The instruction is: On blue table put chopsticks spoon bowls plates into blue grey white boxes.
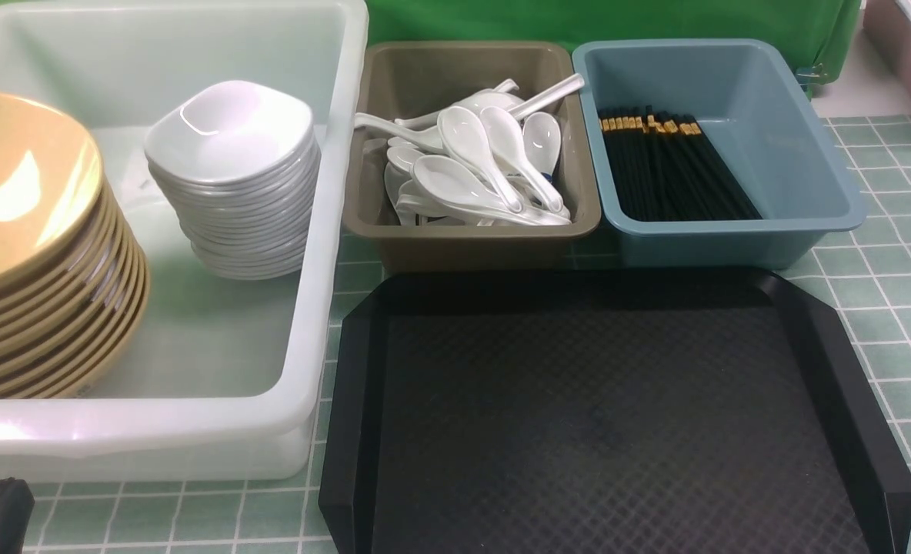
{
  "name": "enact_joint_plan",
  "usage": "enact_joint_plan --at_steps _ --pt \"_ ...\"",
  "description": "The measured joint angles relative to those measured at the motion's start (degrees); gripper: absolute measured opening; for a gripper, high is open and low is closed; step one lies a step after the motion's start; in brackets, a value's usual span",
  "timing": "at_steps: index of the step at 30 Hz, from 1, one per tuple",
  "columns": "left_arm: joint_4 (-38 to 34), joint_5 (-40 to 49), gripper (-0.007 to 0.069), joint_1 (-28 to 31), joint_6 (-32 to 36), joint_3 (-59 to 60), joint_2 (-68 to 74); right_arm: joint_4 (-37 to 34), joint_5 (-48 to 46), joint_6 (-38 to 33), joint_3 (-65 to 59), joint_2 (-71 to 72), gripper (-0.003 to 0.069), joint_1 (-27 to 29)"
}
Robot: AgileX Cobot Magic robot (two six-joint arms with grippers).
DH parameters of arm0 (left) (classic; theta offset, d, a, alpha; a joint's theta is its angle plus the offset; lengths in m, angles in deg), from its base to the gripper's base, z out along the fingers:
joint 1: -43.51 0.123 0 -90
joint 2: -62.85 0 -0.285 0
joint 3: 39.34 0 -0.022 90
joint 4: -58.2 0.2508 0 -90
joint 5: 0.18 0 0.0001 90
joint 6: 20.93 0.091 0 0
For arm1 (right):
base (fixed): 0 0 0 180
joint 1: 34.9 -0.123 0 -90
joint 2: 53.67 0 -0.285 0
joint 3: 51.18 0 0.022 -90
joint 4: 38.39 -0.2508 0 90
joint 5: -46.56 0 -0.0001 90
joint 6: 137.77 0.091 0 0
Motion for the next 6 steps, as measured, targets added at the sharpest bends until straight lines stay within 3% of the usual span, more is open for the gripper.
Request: enact_joint_plan --at_steps 6 --pt "0.0 0.0 0.0001 0.0 0.0 0.0 0.0 0.0 0.0 0.0 0.0 0.0 0.0127 0.0"
